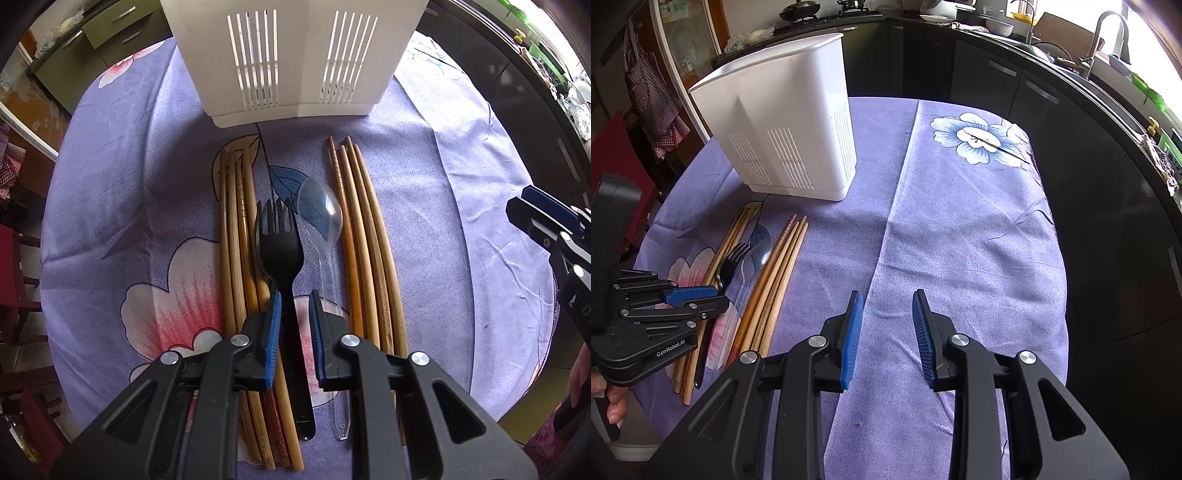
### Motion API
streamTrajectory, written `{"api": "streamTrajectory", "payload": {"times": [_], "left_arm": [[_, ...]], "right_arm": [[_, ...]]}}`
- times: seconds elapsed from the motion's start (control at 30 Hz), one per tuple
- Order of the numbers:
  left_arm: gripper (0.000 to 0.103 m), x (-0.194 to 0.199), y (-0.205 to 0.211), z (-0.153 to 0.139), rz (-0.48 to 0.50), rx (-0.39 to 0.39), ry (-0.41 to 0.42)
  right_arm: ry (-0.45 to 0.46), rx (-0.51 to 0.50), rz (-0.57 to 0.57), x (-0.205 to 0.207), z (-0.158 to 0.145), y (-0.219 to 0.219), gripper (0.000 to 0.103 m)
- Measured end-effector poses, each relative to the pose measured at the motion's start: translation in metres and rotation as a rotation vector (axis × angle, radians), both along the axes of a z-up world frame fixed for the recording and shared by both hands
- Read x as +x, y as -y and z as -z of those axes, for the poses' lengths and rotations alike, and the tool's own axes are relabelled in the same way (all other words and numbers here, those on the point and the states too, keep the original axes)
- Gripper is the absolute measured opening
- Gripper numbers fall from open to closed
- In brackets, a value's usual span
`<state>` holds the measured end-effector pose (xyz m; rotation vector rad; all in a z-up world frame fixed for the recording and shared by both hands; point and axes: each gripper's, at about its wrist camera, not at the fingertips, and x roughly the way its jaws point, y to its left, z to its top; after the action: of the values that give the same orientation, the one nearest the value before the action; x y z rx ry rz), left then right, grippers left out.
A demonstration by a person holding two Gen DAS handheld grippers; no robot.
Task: Organize utensils
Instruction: 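Lower the left tool onto the black fork and close on it, then close the right tool on the clear spoon while the left tool holds the fork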
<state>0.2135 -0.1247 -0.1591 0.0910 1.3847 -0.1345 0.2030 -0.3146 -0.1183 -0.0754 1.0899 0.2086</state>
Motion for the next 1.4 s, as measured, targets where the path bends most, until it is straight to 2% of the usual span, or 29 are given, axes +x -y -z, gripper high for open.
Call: {"api": "streamTrajectory", "payload": {"times": [0.37,0.6,0.77,0.87,0.93,1.0,1.07,1.13,1.23,1.4], "left_arm": [[0.015,0.002,-0.003,0.000,-0.022,0.001,-0.001],[0.015,0.003,-0.001,0.006,0.003,0.013,-0.007],[0.009,0.004,0.000,0.003,0.006,-0.009,0.011],[0.009,0.003,-0.009,-0.010,-0.007,-0.044,0.054],[0.009,0.000,-0.016,-0.024,-0.012,-0.068,0.087],[0.009,-0.002,-0.024,-0.040,-0.023,-0.085,0.131],[0.009,-0.004,-0.035,-0.055,-0.038,-0.090,0.177],[0.008,-0.006,-0.045,-0.068,-0.055,-0.096,0.216],[0.008,-0.012,-0.065,-0.083,-0.078,-0.084,0.274],[0.008,-0.024,-0.083,-0.087,-0.078,-0.097,0.289]], "right_arm": [[0.003,0.003,-0.002,0.000,0.000,0.001,0.028],[-0.003,0.003,-0.010,0.001,0.004,-0.002,0.028],[-0.001,0.001,-0.021,-0.003,0.004,-0.007,0.029],[-0.026,0.027,-0.051,-0.004,0.004,-0.017,0.029],[-0.053,0.050,-0.081,-0.004,0.006,-0.029,0.023],[-0.084,0.068,-0.113,-0.003,0.010,-0.045,0.022],[-0.102,0.064,-0.139,-0.002,0.013,-0.064,0.022],[-0.119,0.051,-0.159,0.001,0.017,-0.082,0.017],[-0.153,0.049,-0.177,0.007,0.024,-0.104,0.016],[-0.211,0.045,-0.179,0.015,0.036,-0.127,0.017]]}}
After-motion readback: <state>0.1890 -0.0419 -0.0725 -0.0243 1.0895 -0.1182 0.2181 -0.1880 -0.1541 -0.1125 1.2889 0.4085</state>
